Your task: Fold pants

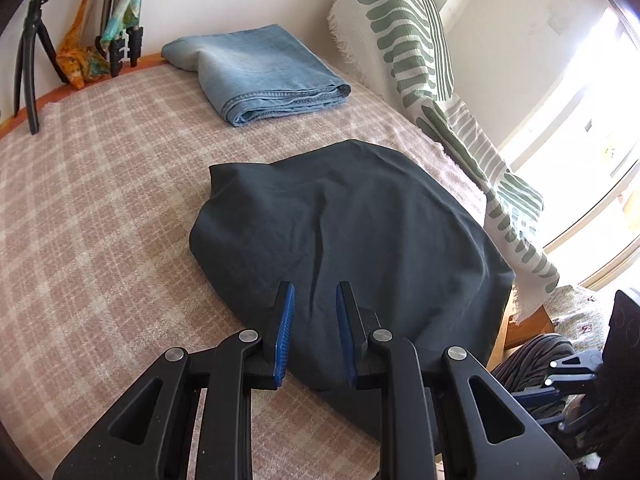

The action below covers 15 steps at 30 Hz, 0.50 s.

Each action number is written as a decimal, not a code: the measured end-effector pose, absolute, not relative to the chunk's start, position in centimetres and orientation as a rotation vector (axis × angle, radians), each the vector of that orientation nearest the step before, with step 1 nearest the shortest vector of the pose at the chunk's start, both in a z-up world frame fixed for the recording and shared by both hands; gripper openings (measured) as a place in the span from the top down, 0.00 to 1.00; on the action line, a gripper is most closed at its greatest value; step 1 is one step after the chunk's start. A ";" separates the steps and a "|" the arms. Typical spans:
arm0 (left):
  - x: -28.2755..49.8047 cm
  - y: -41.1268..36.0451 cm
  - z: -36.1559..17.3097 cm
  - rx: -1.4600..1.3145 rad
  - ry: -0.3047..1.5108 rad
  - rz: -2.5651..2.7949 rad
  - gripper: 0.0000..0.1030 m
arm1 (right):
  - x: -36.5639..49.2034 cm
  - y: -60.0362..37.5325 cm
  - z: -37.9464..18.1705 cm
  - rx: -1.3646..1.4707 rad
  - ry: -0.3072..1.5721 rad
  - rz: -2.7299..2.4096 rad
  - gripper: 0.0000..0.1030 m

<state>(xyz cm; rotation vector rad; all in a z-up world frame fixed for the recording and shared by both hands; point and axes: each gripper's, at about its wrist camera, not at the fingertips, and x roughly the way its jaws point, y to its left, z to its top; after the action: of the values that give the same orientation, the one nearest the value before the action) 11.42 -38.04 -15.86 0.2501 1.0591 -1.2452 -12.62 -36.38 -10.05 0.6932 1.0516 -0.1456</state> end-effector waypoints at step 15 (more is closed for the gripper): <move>11.7 -39.1 -18.7 0.232 1.125 -1.234 0.81 | -11.2 -33.5 -13.5 0.621 1.048 -0.157 0.61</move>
<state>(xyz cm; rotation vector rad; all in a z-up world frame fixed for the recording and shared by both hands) 11.74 -39.06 -18.71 0.2321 1.1246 -1.2339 -11.15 -33.45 -13.48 0.6215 1.0480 -0.1566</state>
